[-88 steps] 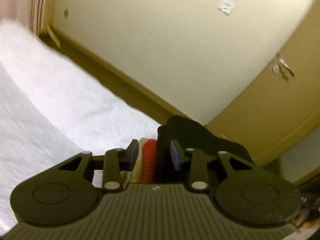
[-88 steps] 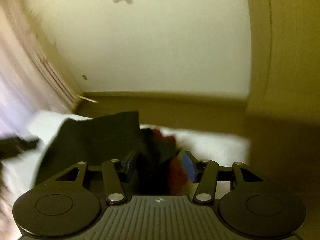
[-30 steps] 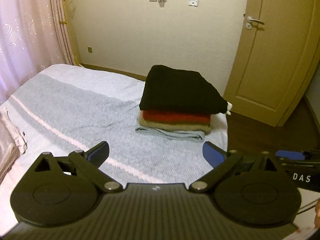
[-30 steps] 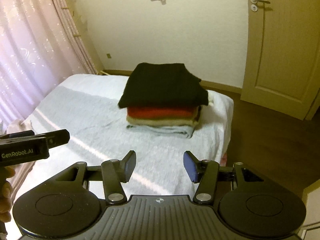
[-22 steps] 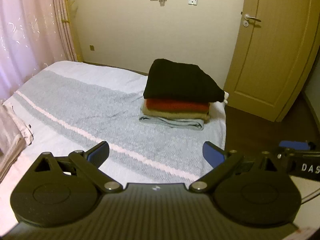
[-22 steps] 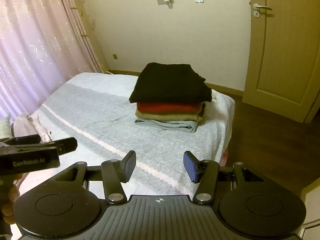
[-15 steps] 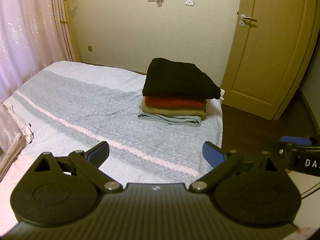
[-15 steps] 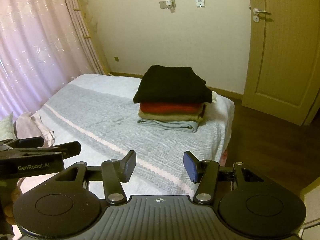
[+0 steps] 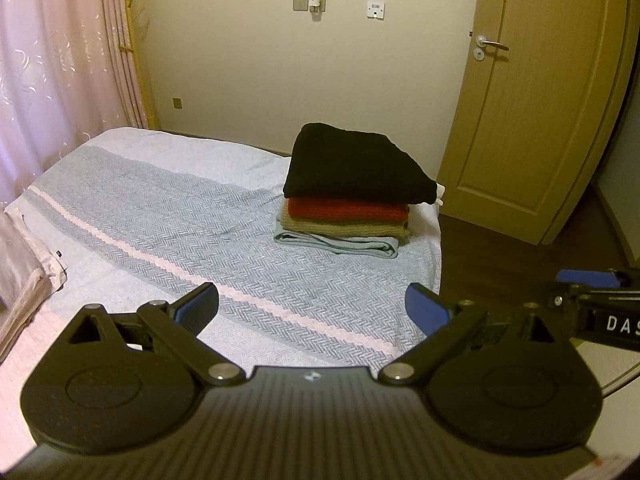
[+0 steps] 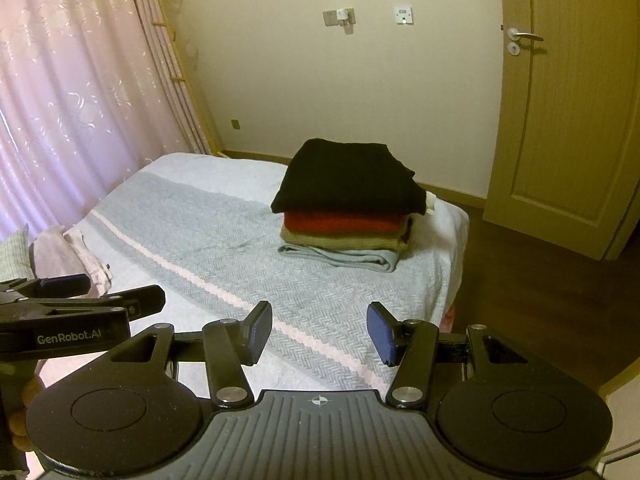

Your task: Fold large clothes

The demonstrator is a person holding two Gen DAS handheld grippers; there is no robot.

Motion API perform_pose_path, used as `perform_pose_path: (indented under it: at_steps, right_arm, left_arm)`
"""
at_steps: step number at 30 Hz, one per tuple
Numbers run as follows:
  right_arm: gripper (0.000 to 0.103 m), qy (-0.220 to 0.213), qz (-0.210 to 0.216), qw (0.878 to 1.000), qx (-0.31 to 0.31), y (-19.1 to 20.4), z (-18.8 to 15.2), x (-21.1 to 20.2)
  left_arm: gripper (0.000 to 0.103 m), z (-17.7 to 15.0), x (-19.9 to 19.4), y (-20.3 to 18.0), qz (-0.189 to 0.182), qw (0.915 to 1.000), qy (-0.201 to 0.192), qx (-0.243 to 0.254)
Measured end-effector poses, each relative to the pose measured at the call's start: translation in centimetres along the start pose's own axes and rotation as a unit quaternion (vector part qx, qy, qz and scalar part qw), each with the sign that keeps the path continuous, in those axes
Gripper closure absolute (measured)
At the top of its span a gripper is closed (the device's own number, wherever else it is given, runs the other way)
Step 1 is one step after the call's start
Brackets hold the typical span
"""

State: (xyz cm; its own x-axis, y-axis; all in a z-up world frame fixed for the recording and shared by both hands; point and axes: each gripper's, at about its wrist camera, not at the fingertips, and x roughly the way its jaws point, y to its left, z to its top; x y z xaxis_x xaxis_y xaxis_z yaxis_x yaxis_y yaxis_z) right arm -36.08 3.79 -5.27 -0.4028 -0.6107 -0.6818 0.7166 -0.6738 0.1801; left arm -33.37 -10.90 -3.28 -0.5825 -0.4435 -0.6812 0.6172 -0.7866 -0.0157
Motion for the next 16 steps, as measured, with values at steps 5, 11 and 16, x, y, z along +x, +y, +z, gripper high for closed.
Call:
perform_pose_path:
  at_steps: [5,11,16]
  right_arm:
    - [0.053,0.001,-0.001,1.0,0.001,-0.01,-0.11,-0.1]
    - [0.053,-0.001,-0.001,1.0,0.002,-0.12,-0.32,-0.37]
    - [0.053,-0.001,-0.002,1.0,0.006,-0.47,-0.58,-0.7]
  left_arm:
    - [0.005,-0.01,-0.29,-0.05,-0.003,1.0,-0.001,0.002]
    - [0.005,-0.08,-0.5,-0.37,-0.007,1.0,-0.004,0.004]
    - [0.005,-0.23,-0.77,-0.8,-0.007,1.0,0.0,0.005]
